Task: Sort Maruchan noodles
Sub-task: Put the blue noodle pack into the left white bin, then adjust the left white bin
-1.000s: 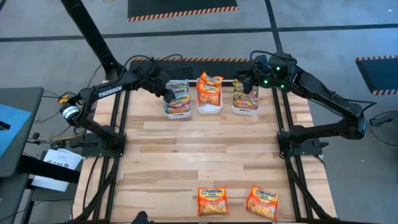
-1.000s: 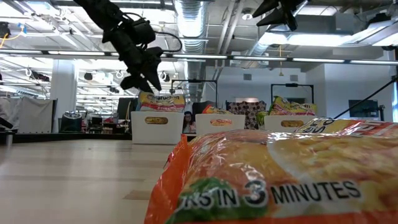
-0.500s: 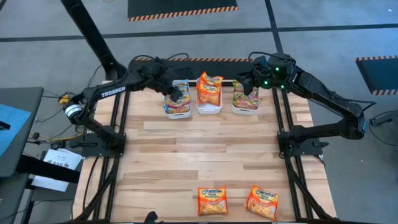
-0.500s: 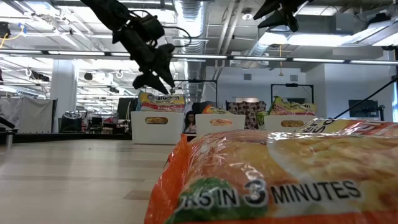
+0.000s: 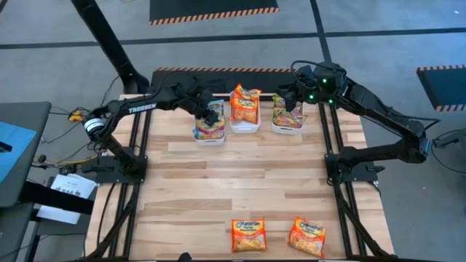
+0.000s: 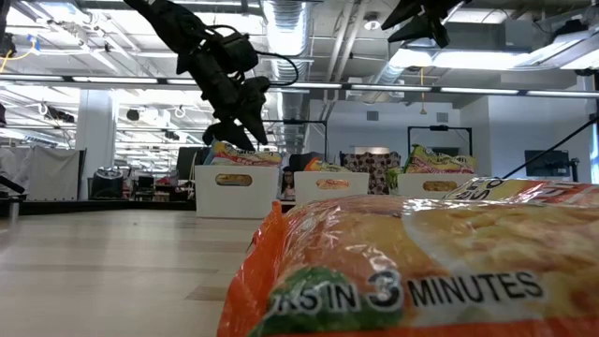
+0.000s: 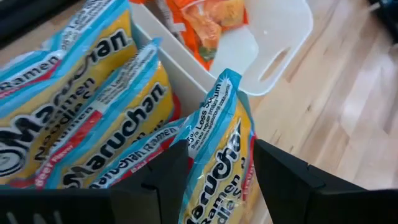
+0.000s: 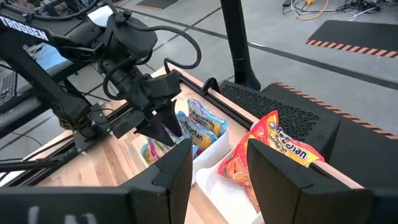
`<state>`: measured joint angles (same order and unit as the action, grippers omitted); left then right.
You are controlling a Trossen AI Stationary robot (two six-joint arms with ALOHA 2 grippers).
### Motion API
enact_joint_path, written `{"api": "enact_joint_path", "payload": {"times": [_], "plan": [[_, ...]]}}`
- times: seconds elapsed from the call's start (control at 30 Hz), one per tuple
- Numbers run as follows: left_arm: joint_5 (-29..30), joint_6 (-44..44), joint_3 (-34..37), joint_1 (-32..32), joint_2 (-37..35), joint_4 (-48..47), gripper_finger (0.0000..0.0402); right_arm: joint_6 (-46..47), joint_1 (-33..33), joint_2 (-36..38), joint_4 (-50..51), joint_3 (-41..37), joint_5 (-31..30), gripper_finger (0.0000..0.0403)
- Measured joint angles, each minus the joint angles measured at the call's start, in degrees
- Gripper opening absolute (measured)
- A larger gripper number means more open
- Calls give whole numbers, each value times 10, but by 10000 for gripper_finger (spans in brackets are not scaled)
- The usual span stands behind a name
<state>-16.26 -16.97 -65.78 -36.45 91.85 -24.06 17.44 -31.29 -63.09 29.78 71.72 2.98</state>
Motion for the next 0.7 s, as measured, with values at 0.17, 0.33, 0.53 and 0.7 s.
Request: {"api": "enact_joint_path", "payload": {"times": [0.17, 0.33, 0.53, 0.7], "plan": [[13, 5, 1, 1, -1, 5, 174, -4, 0, 0, 0, 0, 0, 175], [18, 15, -11, 0, -17, -2, 174, -4, 0, 0, 0, 0, 0, 176], [-39, 0, -27, 29, -47, -29, 174, -6, 0, 0, 14, 0, 0, 175], [-29, 19, -23, 104, -42, -67, 174, -6, 0, 0, 33, 0, 0, 175]]}}
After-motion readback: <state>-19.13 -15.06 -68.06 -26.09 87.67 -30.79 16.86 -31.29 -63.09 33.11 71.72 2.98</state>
